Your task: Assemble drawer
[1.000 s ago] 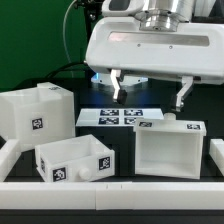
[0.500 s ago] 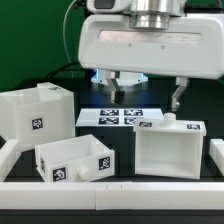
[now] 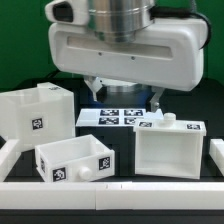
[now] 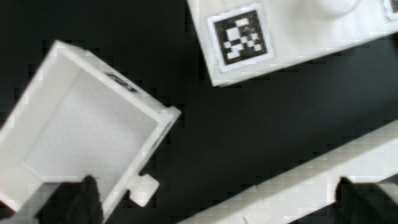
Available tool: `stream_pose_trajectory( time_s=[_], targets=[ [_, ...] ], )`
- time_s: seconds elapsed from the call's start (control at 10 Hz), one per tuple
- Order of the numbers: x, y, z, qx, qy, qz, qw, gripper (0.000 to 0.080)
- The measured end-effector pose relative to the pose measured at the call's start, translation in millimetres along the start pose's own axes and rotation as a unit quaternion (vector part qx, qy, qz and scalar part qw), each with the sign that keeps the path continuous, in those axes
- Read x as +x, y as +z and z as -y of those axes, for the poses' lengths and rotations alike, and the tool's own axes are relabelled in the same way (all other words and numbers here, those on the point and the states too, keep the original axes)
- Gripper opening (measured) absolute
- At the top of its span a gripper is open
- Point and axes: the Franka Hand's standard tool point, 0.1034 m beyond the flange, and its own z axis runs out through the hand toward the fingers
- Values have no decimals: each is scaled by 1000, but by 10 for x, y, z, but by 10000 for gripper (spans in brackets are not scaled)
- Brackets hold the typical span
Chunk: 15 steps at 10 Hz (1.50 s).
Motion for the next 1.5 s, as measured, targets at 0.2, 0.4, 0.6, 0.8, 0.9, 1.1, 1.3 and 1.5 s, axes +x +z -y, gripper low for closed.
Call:
stream_pose_trajectory(
  time_s=[0.2, 0.4, 0.6, 0.8, 0.9, 1.1, 1.3, 1.5],
  targets=[
    [-27, 36, -74, -19, 7, 58, 998, 649],
    [39, 40, -82, -18, -5, 46, 999, 649],
    [144, 115, 42, -2, -55, 24, 998, 649],
    [121, 172, 287, -10, -77, 7, 997, 649],
    [139, 165, 252, -9, -74, 6, 997, 649],
    [166, 162, 196, -13, -69, 5, 998, 649],
    [190, 203, 135, -2, -70, 13, 997, 649],
    [108, 323, -1, 5, -63, 81, 995, 649]
  ],
)
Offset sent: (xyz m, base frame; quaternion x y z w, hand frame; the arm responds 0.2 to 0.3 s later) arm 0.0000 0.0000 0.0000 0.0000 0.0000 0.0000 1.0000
